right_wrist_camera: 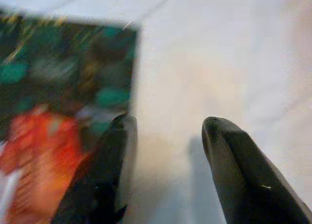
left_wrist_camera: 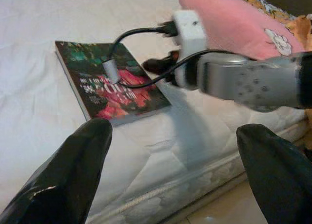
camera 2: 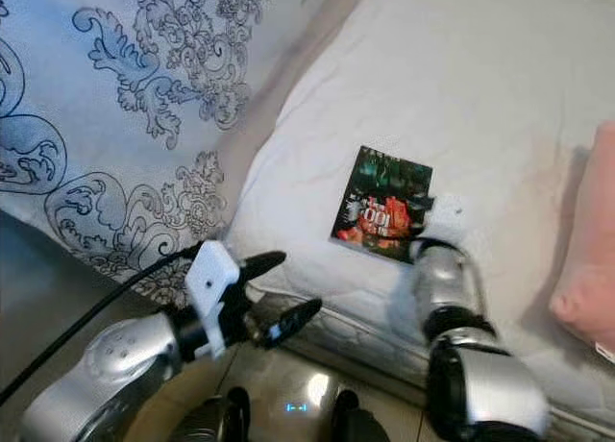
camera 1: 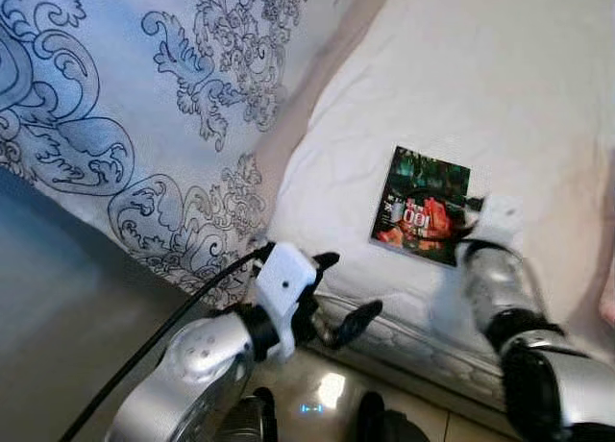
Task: Clean up the room
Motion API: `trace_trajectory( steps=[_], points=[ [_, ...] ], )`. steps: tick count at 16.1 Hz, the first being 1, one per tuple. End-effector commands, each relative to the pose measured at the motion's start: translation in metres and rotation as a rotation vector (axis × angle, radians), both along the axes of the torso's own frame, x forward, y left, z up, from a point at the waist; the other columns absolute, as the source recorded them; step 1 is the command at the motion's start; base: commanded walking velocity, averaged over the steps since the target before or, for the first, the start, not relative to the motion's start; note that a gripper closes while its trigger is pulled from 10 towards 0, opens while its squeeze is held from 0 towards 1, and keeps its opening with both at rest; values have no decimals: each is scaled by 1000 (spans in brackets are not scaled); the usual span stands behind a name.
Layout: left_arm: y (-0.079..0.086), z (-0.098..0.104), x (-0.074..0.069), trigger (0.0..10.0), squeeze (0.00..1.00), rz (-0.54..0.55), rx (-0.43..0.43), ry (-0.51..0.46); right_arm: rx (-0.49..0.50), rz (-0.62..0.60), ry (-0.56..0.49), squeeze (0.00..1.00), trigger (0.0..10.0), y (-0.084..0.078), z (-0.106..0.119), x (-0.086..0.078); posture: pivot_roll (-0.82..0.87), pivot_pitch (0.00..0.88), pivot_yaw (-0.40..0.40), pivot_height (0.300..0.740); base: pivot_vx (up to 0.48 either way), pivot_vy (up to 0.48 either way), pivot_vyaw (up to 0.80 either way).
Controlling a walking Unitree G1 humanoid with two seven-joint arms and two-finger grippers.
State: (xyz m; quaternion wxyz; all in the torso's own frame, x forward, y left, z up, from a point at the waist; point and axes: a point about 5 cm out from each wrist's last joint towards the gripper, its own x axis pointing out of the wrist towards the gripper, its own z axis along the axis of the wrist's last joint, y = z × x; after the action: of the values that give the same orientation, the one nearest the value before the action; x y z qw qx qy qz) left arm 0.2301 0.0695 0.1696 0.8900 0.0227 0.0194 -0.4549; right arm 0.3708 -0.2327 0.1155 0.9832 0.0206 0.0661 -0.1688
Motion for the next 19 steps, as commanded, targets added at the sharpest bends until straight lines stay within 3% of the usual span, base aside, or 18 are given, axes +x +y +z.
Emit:
trace_trajectory(
  steps=[1, 2, 3, 5, 7, 8, 9, 11, 13, 14, 16, 18, 19],
  points=[
    [1, -6, 5, 10000, 0, 53, -21, 33, -50, -14, -37, 1000, 10000, -6, 4, -2, 310, 233, -47, 740, 0, 0, 0],
    [11, -17, 26, 10000, 0, 230, -109, 135, -106, -24, -135, 1000, 10000, -12, 18, -2, 294, 201, -68, 740, 0, 0, 0],
    [24, -30, 42, 10000, 0, 363, -91, 169, -137, -19, -191, 1000, 10000, -14, 23, -4, 261, 172, -81, 740, 0, 0, 0],
    [35, -39, 59, 10000, 0, 463, -104, 183, -139, -26, -241, 1000, 10000, -16, 26, -7, 223, 129, -94, 740, 0, 0, 0],
    [45, -38, 78, 10000, 0, 558, -113, 93, -132, -76, -304, 1000, 10000, -11, 17, -28, 177, 45, -83, 740, 0, 0, 0],
    [46, -36, 81, 10000, 0, 572, -139, 85, -140, -85, -298, 1000, 10000, -10, 13, -32, 169, 21, -74, 740, 0, 0, 0],
    [46, -35, 86, 10000, 0, 583, -140, 60, -130, -89, -292, 0, 10000, -7, 4, -42, 158, 0, -66, 740, 0, -424, 0],
    [44, -33, 96, 10000, 0, 577, -113, -21, -143, -32, -252, 0, 10000, 7, -17, -61, 128, 0, -43, 740, 142, -403, 0],
    [45, -23, 103, 10000, 0, 617, -62, -147, -164, 9, -236, 0, 10000, 12, -18, -65, 134, 0, -34, 740, 307, -364, 0],
    [47, -16, 108, 10000, 0, 657, -77, -180, -161, 21, -259, 0, 10000, 12, -12, -65, 133, 0, -30, 740, 307, -364, 0],
    [45, -14, 113, 10000, 0, 660, -152, -142, -137, 22, -303, 1000, 10000, 14, -4, -65, 119, 0, -18, 740, 307, -366, 0],
    [33, -14, 111, 10000, 20, 608, -134, -161, -105, 51, -317, 1000, 10000, 22, -4, -69, 109, 0, -25, 740, 304, -368, 0],
    [28, -16, 109, 10000, 1000, 572, -140, -166, -101, 58, -297, 1000, 10000, 24, -9, -73, 110, 0, -36, 740, 319, -356, 0]
  ],
)
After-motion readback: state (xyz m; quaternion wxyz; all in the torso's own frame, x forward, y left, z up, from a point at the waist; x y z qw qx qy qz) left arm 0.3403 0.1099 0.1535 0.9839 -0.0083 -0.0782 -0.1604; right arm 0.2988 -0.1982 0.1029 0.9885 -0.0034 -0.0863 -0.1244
